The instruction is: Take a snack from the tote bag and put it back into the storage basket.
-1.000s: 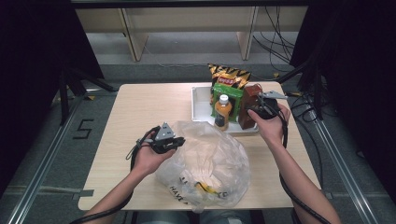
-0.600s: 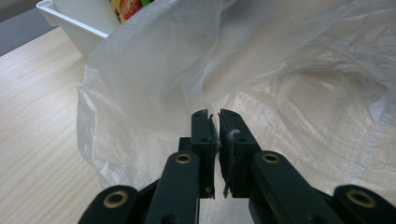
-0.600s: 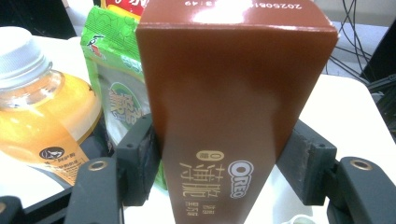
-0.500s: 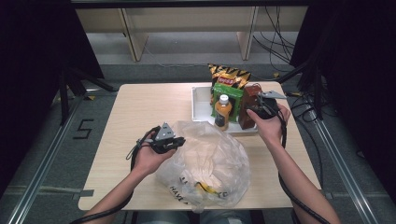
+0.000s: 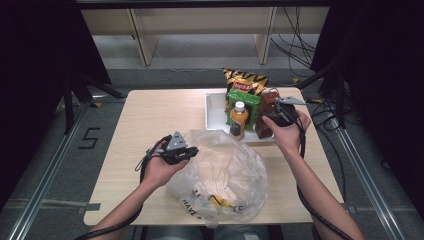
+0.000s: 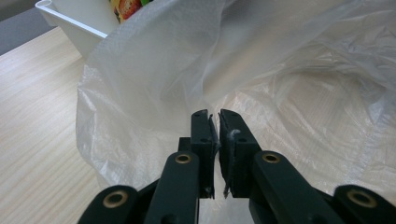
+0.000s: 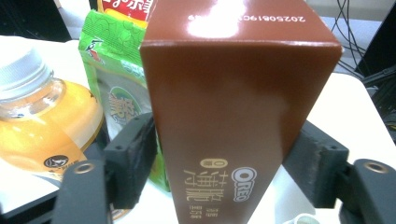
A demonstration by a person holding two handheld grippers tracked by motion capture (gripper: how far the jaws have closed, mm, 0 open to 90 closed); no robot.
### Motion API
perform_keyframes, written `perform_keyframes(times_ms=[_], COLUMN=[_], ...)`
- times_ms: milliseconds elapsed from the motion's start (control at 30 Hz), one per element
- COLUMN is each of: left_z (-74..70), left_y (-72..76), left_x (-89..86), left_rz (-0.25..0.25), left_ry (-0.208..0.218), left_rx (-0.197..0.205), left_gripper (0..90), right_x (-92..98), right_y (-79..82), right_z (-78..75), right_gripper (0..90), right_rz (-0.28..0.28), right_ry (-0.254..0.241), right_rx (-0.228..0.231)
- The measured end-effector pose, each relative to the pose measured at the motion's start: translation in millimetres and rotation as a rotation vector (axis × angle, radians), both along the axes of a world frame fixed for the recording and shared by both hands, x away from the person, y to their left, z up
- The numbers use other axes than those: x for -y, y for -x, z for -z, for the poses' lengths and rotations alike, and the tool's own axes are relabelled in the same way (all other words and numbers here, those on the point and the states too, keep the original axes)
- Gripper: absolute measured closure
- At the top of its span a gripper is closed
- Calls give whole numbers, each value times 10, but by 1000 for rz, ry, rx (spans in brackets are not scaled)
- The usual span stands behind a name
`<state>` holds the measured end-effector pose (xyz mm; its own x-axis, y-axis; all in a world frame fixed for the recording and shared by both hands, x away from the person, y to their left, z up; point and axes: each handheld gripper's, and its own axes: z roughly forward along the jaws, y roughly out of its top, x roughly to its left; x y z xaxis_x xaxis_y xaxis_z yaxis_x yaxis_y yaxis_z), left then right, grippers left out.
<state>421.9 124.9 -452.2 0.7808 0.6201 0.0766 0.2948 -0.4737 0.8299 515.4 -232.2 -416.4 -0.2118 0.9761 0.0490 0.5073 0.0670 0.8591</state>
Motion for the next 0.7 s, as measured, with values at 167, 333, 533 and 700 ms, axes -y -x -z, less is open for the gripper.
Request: perform_keyframes(times_ms=[167,333,533,700], left_z=[-5,2,-1,-2], left_y=[-1,-4,-6,-12], left_x=[-4,-2,0,0], left_rz=[2,-3,-5,-1], left_ry=[3,2,11,10], left_rx=[-5,-1,1,0], left_gripper=[831,828,826,822], right_x=[14,53,91,117], right_y=[16,64,157,223], right_z=[-8,-31,-80,-98], right_gripper=[255,237,236,250], right_rz=[-5,-35,-68,-100], right_ry=[0,10,21,8], right_rx=[3,16,10,26])
